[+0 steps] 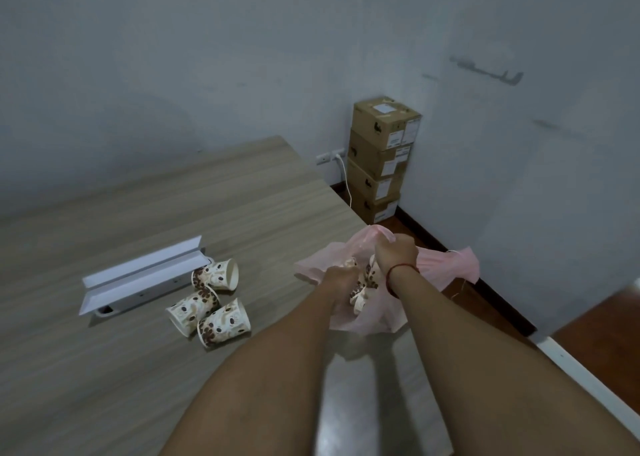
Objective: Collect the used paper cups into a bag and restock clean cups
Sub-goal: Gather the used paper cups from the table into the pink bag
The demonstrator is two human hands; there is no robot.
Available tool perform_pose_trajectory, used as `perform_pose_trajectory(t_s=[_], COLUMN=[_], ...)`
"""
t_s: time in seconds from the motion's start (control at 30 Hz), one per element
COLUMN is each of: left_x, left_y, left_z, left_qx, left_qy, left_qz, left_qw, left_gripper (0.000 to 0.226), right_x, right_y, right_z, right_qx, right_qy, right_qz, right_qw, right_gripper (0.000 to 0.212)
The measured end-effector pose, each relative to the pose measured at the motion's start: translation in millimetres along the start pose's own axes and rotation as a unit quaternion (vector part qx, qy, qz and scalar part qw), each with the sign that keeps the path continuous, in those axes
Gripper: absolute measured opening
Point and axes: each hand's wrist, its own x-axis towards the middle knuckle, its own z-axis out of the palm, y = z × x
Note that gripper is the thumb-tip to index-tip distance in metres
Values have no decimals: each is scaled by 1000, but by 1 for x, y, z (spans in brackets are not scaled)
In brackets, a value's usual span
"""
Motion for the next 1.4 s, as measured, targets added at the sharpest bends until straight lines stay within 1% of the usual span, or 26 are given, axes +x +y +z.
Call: perform_pose_trajectory(t_s=[0.07,0.17,0.23,0.37,0.47,0.53,0.6,0.7,0.8,0.87,1.0,1.1,1.17,1.23,1.27,1.3,1.33,1.4], left_x=[3,7,9,6,2,-1,-4,-4,4,8,16,13,10,3,-1,-4,-6,-9], left_y=[0,-4,-7,-16,-32,-43,-55,-73,-85,-94,-111,-109,-104,-97,-91,-84,-75,-60], left_z=[-11,-35,-54,-97,-130,-146,-158,-170,-178,-180,-183,-184,-183,-181,-178,-175,-170,-157], left_qx=[45,95,131,205,251,271,306,396,466,504,569,622,624,596,568,529,474,324], left_qy=[51,75,109,197,240,242,227,178,116,103,138,156,187,208,209,206,195,154], left_qz=[12,11,15,54,53,40,26,26,41,45,62,68,81,102,116,133,145,147], left_qw=[998,993,985,957,936,931,924,901,876,857,808,764,755,769,788,813,846,922], left_gripper=[31,30,36,31,29,35,46,59,63,62,47,44,42,40,39,39,38,29], right_x=[0,-2,-7,-18,-29,-35,-43,-54,-63,-68,-71,-68,-65,-63,-64,-64,-64,-62], right_y=[-2,-5,-7,-13,-11,-7,-1,7,17,23,33,36,34,31,28,24,20,11], right_z=[0,3,7,17,25,30,34,39,42,43,44,43,43,43,43,41,40,38], right_qx=[5,-1,-4,-1,-1,-5,-13,-25,-30,-40,-55,-63,-64,-66,-65,-61,-58,-51], right_qy=[-3,-6,-7,-25,-33,-35,-35,-37,-38,-44,-48,-51,-40,-38,-38,-39,-40,-39], right_qz=[1,-1,-6,-7,-9,-13,-16,-16,-11,-11,-8,-8,-7,-7,-8,-9,-14,-24], right_qw=[1000,1000,1000,1000,999,999,999,999,999,998,997,997,997,997,997,997,997,998], right_gripper=[37,38,38,40,44,46,44,38,34,31,30,32,34,37,37,37,36,36])
